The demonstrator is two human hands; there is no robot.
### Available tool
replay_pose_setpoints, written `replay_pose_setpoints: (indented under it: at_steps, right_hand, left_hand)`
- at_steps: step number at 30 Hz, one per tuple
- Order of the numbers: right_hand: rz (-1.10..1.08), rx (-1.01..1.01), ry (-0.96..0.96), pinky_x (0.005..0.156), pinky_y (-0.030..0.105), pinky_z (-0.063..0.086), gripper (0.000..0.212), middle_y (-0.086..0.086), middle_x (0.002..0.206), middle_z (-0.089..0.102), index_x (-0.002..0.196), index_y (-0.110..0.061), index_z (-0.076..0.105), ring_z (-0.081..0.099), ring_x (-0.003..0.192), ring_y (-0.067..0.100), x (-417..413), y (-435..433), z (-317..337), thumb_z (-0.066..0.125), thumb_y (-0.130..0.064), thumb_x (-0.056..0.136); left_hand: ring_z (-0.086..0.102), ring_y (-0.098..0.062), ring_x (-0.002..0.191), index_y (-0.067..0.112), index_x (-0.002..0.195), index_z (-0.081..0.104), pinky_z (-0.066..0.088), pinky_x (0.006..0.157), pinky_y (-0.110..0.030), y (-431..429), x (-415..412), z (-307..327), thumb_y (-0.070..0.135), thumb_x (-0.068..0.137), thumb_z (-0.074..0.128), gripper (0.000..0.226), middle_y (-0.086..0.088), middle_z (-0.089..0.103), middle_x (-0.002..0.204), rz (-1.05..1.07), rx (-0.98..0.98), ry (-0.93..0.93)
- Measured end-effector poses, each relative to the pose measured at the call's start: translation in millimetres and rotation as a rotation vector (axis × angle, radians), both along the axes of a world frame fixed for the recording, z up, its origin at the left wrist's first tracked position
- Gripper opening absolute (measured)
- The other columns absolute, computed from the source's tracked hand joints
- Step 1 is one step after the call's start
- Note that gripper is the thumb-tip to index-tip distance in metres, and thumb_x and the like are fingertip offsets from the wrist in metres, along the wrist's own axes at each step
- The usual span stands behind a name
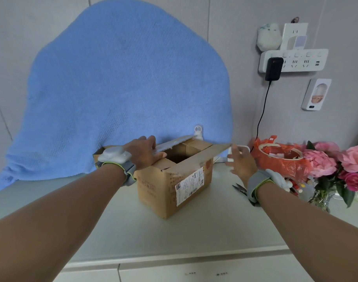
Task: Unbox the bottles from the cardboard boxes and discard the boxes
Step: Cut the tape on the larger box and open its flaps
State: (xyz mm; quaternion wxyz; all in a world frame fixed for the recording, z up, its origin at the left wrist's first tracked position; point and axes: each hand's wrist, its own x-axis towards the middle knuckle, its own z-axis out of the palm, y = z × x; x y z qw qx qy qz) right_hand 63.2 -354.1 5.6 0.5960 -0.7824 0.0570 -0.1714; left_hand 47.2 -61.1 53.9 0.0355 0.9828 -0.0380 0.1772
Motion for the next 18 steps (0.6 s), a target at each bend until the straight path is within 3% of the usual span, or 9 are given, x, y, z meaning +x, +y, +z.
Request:
replay_pose_setpoints:
  at_steps: [1, 4, 6, 7, 9, 11, 15, 18]
  right_hand:
    - [-0.052, -0.134, 0.073, 0.097, 0.042, 0.047, 0.041, 0.021, 0.122, 0.061, 0.127, -0.002, 0.052, 0.059, 0.114, 0.039, 1, -9, -6, 0.043, -0.031, 0.101]
    - [-0.057, -0.792, 0.375, 0.081, 0.033, 0.043, 0.021, 0.021, 0.121, 0.063, 0.101, -0.005, 0.061, 0.059, 0.114, 0.036, -2, -34, -34, 0.050, -0.022, 0.096]
    - [0.010, -1.006, 0.512, 0.084, 0.029, 0.041, 0.024, 0.016, 0.129, 0.060, 0.109, -0.008, 0.062, 0.056, 0.120, 0.030, 2, -46, -56, 0.050, -0.024, 0.097]
    - [0.012, -1.059, 0.546, 0.089, 0.028, 0.040, 0.026, 0.014, 0.134, 0.056, 0.113, -0.009, 0.061, 0.053, 0.125, 0.027, 3, -51, -64, 0.048, -0.026, 0.098]
    - [-0.028, -1.104, 0.532, 0.094, 0.028, 0.036, 0.020, 0.012, 0.135, 0.052, 0.103, -0.013, 0.058, 0.048, 0.127, 0.028, 4, -54, -69, 0.048, -0.029, 0.097]
    - [-0.067, -1.127, 0.515, 0.103, 0.037, 0.039, 0.025, 0.011, 0.129, 0.053, 0.112, -0.013, 0.055, 0.049, 0.124, 0.029, 5, -53, -71, 0.050, -0.027, 0.091]
    - [-0.027, -1.110, 0.499, 0.102, 0.030, 0.041, 0.042, 0.014, 0.139, 0.052, 0.133, -0.004, 0.047, 0.052, 0.127, 0.026, 4, -43, -72, 0.048, -0.027, 0.099]
    - [-0.014, -1.000, 0.489, 0.089, 0.031, 0.046, 0.035, 0.019, 0.126, 0.062, 0.120, 0.001, 0.061, 0.059, 0.117, 0.032, -1, -41, -69, 0.054, -0.021, 0.095]
  left_hand:
    - [0.056, -0.021, 0.089, 0.027, 0.105, 0.049, 0.047, 0.073, -0.034, 0, 0, -1, 0.068, 0.086, 0.048, 0.046, 0.001, 0.055, 0.103, 0.008, -0.010, -0.004]
    - [0.055, -0.021, 0.092, 0.027, 0.106, 0.052, 0.048, 0.076, -0.035, -1, -1, -2, 0.069, 0.085, 0.051, 0.047, 0.001, 0.053, 0.103, 0.029, -0.058, -0.007]
    - [0.056, -0.021, 0.091, 0.027, 0.104, 0.052, 0.050, 0.077, -0.036, -2, -2, -1, 0.070, 0.083, 0.052, 0.048, 0.000, 0.054, 0.102, 0.040, -0.082, -0.002]
    - [0.056, -0.021, 0.090, 0.028, 0.103, 0.053, 0.051, 0.077, -0.037, -3, -3, -1, 0.071, 0.082, 0.053, 0.048, 0.000, 0.054, 0.101, 0.045, -0.094, 0.004]
    - [0.056, -0.021, 0.090, 0.027, 0.102, 0.053, 0.052, 0.078, -0.037, -5, -5, 0, 0.070, 0.082, 0.053, 0.047, -0.001, 0.054, 0.101, 0.056, -0.111, 0.010]
    - [0.056, -0.021, 0.090, 0.026, 0.102, 0.053, 0.051, 0.078, -0.037, -8, -10, 1, 0.068, 0.084, 0.054, 0.045, -0.002, 0.055, 0.101, 0.064, -0.110, 0.004]
    - [0.057, -0.024, 0.100, 0.020, 0.111, 0.054, 0.050, 0.085, -0.037, -21, -22, 5, 0.060, 0.089, 0.054, 0.046, -0.007, 0.056, 0.111, 0.106, -0.079, -0.009]
    - [0.055, -0.027, 0.108, 0.015, 0.117, 0.053, 0.048, 0.091, -0.038, -29, -32, 9, 0.056, 0.092, 0.052, 0.048, -0.010, 0.055, 0.119, 0.129, -0.054, 0.005]
